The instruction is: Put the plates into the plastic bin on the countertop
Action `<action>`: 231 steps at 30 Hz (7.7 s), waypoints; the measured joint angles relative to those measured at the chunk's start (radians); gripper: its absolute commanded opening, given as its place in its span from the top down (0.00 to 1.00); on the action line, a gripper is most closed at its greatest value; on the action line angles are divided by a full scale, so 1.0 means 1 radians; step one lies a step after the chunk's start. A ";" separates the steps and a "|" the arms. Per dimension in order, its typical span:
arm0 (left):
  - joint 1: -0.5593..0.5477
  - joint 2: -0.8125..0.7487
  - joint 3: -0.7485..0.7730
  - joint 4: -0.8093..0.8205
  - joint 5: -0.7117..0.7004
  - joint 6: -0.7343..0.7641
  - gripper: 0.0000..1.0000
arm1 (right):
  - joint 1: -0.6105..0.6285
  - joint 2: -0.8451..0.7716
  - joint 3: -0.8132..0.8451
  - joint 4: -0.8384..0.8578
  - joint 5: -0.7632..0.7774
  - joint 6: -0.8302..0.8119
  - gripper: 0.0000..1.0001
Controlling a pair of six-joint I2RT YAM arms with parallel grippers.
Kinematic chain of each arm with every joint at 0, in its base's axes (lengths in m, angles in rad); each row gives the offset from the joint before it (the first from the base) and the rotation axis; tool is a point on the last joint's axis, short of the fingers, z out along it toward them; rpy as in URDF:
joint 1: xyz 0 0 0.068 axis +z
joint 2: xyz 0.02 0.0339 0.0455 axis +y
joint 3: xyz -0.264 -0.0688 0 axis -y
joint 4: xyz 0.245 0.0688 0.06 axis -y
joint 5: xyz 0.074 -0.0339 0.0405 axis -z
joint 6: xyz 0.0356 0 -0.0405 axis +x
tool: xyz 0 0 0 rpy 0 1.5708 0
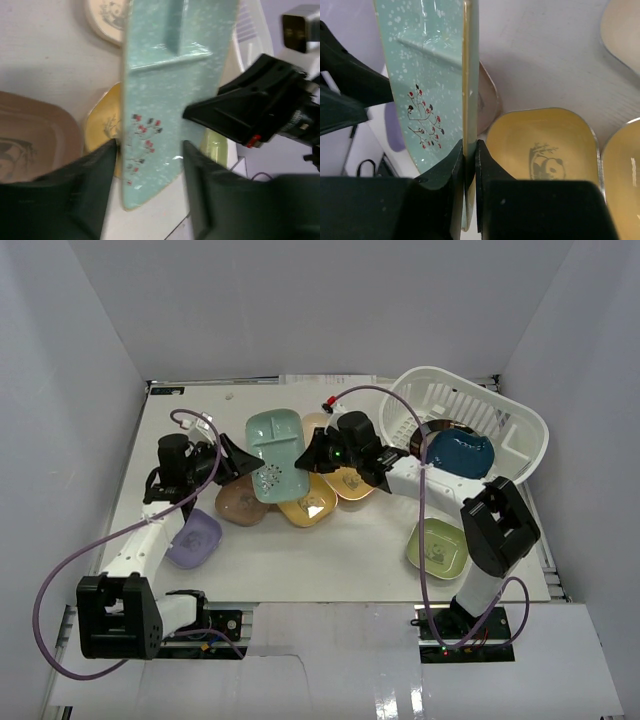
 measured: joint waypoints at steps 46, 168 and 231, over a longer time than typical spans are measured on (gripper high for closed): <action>-0.339 -0.108 -0.091 -0.293 -0.266 0.117 0.19 | -0.916 -0.326 -0.226 -0.269 0.047 -0.182 0.12; -0.811 1.208 1.513 -0.241 -0.805 0.009 0.60 | -0.589 -0.776 -0.052 -0.399 0.111 -0.243 0.76; -0.589 0.237 -0.055 -0.256 -1.086 0.006 0.47 | -0.050 0.620 0.820 -0.357 0.089 -0.885 0.92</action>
